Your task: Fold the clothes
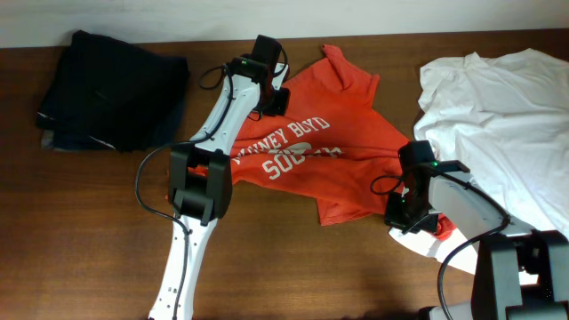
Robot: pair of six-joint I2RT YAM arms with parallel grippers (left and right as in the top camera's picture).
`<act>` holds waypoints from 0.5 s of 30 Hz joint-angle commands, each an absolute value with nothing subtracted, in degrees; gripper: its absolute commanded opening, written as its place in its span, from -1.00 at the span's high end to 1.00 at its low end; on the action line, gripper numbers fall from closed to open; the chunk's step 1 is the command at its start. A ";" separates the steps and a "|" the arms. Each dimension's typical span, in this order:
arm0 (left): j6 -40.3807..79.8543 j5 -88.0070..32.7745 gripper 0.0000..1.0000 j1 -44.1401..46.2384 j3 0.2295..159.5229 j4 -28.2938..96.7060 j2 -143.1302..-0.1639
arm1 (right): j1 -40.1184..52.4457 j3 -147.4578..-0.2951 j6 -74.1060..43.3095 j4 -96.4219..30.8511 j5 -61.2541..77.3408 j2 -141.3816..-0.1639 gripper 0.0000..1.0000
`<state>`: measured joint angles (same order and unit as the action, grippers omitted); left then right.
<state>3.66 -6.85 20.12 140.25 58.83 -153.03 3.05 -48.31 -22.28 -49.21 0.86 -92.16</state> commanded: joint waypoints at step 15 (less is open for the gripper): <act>3.22 9.80 0.99 7.77 139.74 61.12 -161.91 | -31.07 -42.85 -30.17 -46.28 -8.51 -92.40 0.92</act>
<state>3.68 8.45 11.46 142.80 59.29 -154.93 -21.26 -43.35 -28.34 -45.82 1.39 -90.06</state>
